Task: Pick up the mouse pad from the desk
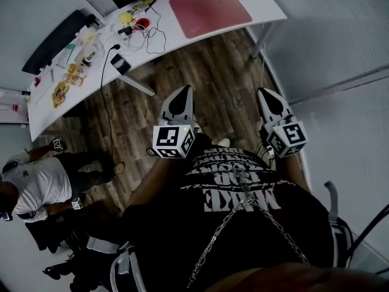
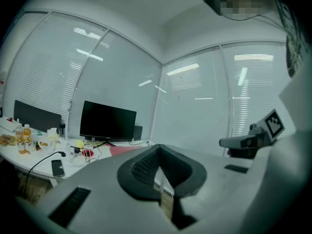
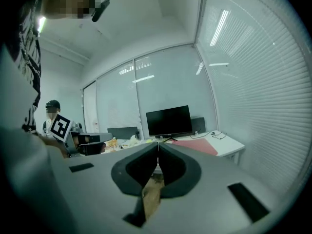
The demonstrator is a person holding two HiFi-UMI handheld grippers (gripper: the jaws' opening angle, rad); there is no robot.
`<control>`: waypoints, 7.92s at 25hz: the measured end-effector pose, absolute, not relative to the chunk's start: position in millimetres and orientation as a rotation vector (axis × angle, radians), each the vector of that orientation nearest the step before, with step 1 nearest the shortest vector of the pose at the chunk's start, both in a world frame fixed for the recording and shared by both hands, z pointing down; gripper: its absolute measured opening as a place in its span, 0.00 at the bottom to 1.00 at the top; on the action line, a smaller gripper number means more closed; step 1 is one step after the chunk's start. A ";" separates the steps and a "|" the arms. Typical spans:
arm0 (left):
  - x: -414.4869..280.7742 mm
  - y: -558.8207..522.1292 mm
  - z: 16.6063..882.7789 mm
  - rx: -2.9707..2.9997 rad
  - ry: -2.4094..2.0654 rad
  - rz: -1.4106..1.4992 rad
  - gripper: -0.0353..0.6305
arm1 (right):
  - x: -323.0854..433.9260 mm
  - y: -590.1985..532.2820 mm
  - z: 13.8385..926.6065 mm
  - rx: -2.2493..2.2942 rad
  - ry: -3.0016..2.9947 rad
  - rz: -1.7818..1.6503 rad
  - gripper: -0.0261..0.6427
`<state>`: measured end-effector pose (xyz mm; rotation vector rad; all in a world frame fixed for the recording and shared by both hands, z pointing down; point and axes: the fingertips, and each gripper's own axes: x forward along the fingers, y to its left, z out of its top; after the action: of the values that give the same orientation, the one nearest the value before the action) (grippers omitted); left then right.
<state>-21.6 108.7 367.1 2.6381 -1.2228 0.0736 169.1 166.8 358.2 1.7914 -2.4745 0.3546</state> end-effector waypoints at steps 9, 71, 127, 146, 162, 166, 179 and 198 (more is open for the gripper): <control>-24.0 45.7 391.1 2.604 -1.181 0.094 0.06 | 162.0 112.8 377.9 1.792 -2.439 0.431 0.04; 63.4 -360.9 456.9 2.178 -1.478 0.163 0.06 | 299.5 -358.3 408.1 1.410 -2.516 0.456 0.04; 37.7 -503.0 770.8 1.590 -1.290 0.882 0.39 | 391.4 -538.5 766.3 1.012 -1.755 0.953 0.37; 66.7 -489.2 693.0 1.905 -1.213 0.649 0.14 | 336.9 -501.6 665.5 1.031 -2.090 0.887 0.11; 42.7 -479.6 427.1 2.438 -1.570 0.160 0.14 | 333.9 -473.1 410.2 1.387 -2.548 0.344 0.11; 38.6 -482.8 391.5 2.479 -1.601 0.045 0.14 | 339.9 -476.2 374.9 1.505 -2.617 0.269 0.12; 37.1 -481.9 334.5 2.501 -1.528 -0.111 0.14 | 339.5 -473.3 303.7 1.616 -2.662 0.146 0.13; 51.8 -493.9 575.4 2.025 -1.416 0.396 0.14 | 335.4 -520.2 542.4 1.233 -2.336 0.776 0.14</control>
<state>51.8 -493.9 575.4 2.0246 -1.4163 0.3961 335.4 -520.2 542.4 1.2329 -2.3359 0.7760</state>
